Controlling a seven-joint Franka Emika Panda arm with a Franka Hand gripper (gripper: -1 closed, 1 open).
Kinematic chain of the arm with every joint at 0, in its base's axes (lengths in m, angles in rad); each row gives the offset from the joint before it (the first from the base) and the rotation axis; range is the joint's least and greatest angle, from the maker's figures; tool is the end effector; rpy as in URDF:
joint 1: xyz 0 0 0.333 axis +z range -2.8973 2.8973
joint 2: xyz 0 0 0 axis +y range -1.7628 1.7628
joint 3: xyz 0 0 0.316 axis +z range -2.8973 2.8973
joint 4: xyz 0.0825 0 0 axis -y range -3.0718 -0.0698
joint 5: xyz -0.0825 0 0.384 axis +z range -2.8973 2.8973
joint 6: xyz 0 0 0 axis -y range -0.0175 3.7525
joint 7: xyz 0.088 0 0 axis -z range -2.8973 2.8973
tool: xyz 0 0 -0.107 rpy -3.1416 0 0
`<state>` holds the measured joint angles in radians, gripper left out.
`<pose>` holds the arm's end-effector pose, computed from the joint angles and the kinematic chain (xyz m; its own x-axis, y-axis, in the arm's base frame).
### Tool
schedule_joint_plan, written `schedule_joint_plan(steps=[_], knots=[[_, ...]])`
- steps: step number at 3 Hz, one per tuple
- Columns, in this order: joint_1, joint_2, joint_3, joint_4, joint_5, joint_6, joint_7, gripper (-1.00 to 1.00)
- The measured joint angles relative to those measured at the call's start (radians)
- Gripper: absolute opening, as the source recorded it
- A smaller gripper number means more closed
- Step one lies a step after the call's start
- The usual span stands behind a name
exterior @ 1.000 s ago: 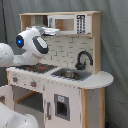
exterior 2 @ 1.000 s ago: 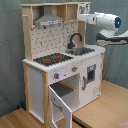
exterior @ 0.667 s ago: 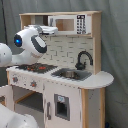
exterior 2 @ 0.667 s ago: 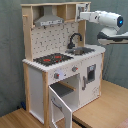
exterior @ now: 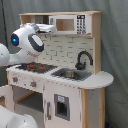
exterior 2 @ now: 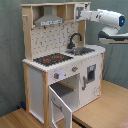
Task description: Play with the kitchen
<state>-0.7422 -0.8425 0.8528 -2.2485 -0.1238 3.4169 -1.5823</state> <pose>0.3738 0.2479 0.7213 0.0651 0.7411 -0.6682 -0.1714 0.6680 0.7242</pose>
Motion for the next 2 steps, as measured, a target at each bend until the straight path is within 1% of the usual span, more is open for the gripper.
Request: schedule_joint_plan(steps=[1, 2], knots=[[0.056, -0.046, -0.016, 0.056, 0.005, 0.010, 0.058, 1.00], [0.048, -0.102, -0.017, 0.092, 0.021, 0.010, 0.149, 1.00]])
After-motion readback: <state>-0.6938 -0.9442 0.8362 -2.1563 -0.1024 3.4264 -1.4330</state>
